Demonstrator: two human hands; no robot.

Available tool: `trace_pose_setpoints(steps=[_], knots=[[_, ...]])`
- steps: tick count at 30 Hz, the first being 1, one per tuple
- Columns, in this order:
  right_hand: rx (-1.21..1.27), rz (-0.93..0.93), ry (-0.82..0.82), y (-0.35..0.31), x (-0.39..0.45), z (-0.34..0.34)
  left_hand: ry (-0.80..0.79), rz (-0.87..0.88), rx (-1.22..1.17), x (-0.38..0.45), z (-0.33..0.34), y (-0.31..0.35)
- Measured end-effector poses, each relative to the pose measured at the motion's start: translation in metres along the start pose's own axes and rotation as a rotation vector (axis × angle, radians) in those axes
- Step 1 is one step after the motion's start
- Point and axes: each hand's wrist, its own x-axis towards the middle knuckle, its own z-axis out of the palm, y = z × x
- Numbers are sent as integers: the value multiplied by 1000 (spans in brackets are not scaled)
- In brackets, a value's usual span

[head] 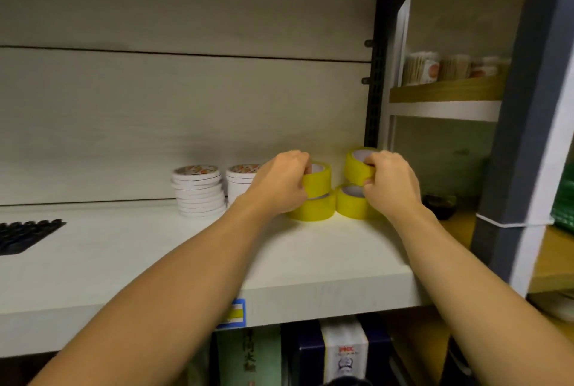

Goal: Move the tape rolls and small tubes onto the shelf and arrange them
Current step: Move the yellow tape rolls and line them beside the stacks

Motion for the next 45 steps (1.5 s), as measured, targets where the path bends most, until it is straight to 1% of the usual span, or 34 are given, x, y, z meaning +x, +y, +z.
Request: trace_pose_setpoints(steps=[3, 10, 23, 31, 38, 41, 43, 45], knots=[[21, -5, -34, -1, -1, 1, -17, -13, -19, -2, 5, -1], [-19, -35, -13, 2, -3, 8, -34, 5, -16, -4, 10, -1], [-41, -45, -31, 0, -5, 8, -2, 43, 27, -5, 17, -3], [-36, -81, -120, -1, -7, 10, -40, 42, 37, -5, 16, -2], [-3, -71, -177, 0, -10, 9, -76, 42, 51, -7, 12, 0], [29, -59, -164, -4, -14, 3, 5, 58, 86, -14, 0, 8], [9, -90, -86, -10, -19, -4, 91, 57, 138, -21, -13, 14], [2, -163, 10, -17, -25, -10, 166, 44, 178, -34, -29, 19]])
